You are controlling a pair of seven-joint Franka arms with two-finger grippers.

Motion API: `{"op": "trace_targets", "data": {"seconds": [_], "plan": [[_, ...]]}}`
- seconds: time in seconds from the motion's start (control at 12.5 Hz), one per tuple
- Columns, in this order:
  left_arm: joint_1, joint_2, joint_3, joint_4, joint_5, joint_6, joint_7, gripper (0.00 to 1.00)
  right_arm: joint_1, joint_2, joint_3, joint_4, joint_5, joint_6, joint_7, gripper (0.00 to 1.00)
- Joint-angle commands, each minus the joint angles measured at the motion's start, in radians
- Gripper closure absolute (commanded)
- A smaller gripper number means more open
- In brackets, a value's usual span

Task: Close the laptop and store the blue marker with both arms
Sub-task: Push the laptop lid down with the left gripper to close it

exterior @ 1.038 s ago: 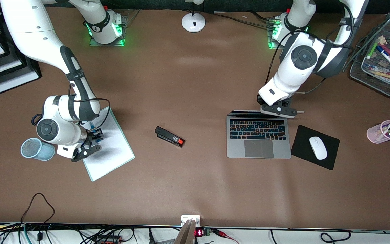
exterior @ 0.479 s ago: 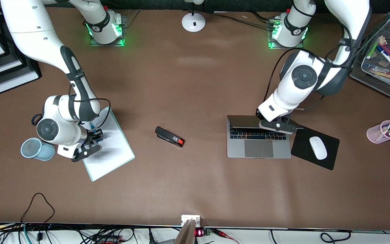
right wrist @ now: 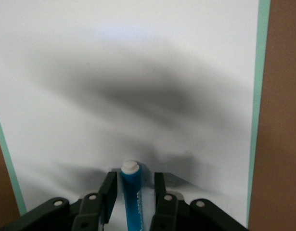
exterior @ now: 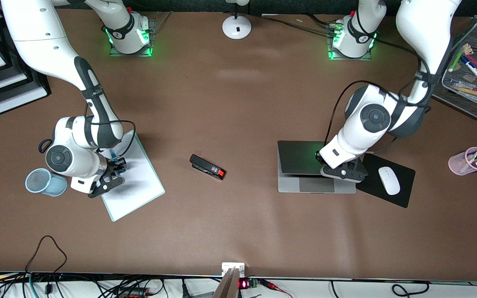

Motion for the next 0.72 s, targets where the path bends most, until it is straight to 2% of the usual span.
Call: {"op": "trace_targets", "data": {"seconds": [0.0,0.16,0.48,0.64], "plan": [[-0.004,0.074,-0.001,0.047,0.033,0.053,0.000,1.00,-0.004,0.005,0.006,0.000,0.018,0.012,-0.019,0.67],[-0.009,0.110,0.005,0.051,0.054,0.102,-0.001,1.00,-0.004,0.011,0.006,0.000,0.018,0.014,-0.019,0.68],[-0.012,0.186,0.005,0.106,0.098,0.112,0.000,1.00,-0.004,0.014,0.006,0.000,0.019,0.025,-0.019,0.70],[-0.018,0.229,0.005,0.131,0.138,0.112,-0.006,1.00,-0.004,0.011,0.006,0.002,0.019,0.023,-0.017,0.85]]}}
